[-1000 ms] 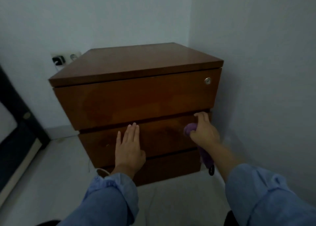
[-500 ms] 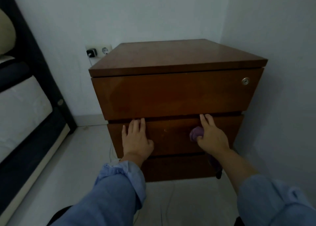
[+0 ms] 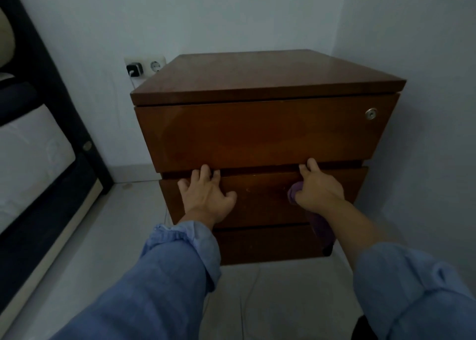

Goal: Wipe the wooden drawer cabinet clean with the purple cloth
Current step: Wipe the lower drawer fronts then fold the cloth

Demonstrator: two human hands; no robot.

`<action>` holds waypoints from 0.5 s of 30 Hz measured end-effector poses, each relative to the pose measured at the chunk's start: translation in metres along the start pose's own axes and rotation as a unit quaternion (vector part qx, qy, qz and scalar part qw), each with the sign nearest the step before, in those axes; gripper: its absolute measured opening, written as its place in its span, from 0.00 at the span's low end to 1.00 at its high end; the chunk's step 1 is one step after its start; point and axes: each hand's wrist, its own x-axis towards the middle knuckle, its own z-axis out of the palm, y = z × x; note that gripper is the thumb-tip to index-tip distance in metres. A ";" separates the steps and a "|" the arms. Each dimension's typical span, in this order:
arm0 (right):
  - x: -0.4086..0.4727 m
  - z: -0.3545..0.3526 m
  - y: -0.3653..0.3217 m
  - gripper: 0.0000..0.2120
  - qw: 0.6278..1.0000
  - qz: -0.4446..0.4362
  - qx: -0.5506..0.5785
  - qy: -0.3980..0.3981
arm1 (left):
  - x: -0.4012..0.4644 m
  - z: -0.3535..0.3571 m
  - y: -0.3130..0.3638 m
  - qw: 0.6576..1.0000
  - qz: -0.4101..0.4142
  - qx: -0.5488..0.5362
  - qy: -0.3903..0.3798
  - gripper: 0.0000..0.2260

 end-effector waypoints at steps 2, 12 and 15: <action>0.002 -0.004 0.001 0.31 1.000 -0.005 -0.010 -0.007 | 0.001 -0.004 0.001 1.000 -0.004 0.004 -0.006 0.29; -0.009 -0.003 0.007 0.34 0.999 -0.002 0.045 -0.017 | -0.015 -0.005 0.012 0.995 -0.066 -0.045 -0.066 0.36; -0.015 0.001 0.015 0.31 0.989 -0.011 0.145 -0.002 | -0.017 -0.007 0.011 0.994 -0.063 -0.046 -0.072 0.36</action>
